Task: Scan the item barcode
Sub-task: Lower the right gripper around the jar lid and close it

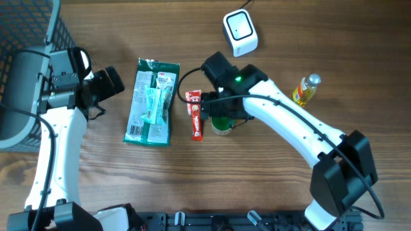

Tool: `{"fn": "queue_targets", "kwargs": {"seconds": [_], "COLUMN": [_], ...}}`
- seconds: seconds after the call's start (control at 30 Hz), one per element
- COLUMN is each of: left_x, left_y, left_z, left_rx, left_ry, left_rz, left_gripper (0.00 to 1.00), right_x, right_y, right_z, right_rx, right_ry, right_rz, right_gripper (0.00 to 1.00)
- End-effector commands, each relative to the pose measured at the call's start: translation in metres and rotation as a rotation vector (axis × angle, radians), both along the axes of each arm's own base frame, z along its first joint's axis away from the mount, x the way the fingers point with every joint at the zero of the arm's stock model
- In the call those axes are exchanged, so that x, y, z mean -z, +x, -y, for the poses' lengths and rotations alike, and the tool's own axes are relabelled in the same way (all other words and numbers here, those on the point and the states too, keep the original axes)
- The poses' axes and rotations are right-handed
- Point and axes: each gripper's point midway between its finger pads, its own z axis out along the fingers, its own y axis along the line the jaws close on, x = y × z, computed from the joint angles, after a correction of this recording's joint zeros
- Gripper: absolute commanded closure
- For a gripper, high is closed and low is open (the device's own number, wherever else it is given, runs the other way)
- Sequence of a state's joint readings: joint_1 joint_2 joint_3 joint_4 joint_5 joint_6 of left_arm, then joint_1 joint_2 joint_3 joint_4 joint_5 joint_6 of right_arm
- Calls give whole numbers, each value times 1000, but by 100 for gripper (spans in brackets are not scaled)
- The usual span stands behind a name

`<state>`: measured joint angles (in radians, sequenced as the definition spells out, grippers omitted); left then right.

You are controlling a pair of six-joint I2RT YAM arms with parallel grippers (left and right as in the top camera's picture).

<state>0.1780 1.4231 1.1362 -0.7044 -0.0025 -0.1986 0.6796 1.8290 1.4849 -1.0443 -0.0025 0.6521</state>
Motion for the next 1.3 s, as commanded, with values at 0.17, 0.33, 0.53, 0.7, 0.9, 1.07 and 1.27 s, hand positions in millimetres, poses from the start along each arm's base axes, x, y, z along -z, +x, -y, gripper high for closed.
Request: {"fn": "queue_targets", "kwargs": {"seconds": [0.17, 0.33, 0.53, 0.7, 0.9, 1.07, 1.27], "left_x": [-2, -2, -2, -2, -2, -2, -2], "left_y": [1, 1, 1, 1, 1, 1, 1], "left_z": [-2, -2, -2, -2, -2, -2, -2], "left_rx": [5, 5, 5, 5, 5, 5, 5], "left_ry": [10, 10, 10, 10, 10, 10, 10], "left_rz": [4, 4, 4, 4, 4, 4, 4], "left_gripper": [0, 0, 0, 0, 0, 0, 0], "right_x": [18, 30, 42, 42, 42, 41, 40], "right_y": [-4, -12, -14, -15, -10, -1, 14], "right_z": [7, 6, 7, 8, 11, 10, 16], "right_rx": [39, 27, 26, 26, 16, -17, 21], "right_ry": [-108, -114, -139, -140, -160, -164, -145], "right_rz": [-2, -60, -91, -92, -67, -24, 0], "right_gripper": [0, 0, 1, 12, 21, 22, 32]}}
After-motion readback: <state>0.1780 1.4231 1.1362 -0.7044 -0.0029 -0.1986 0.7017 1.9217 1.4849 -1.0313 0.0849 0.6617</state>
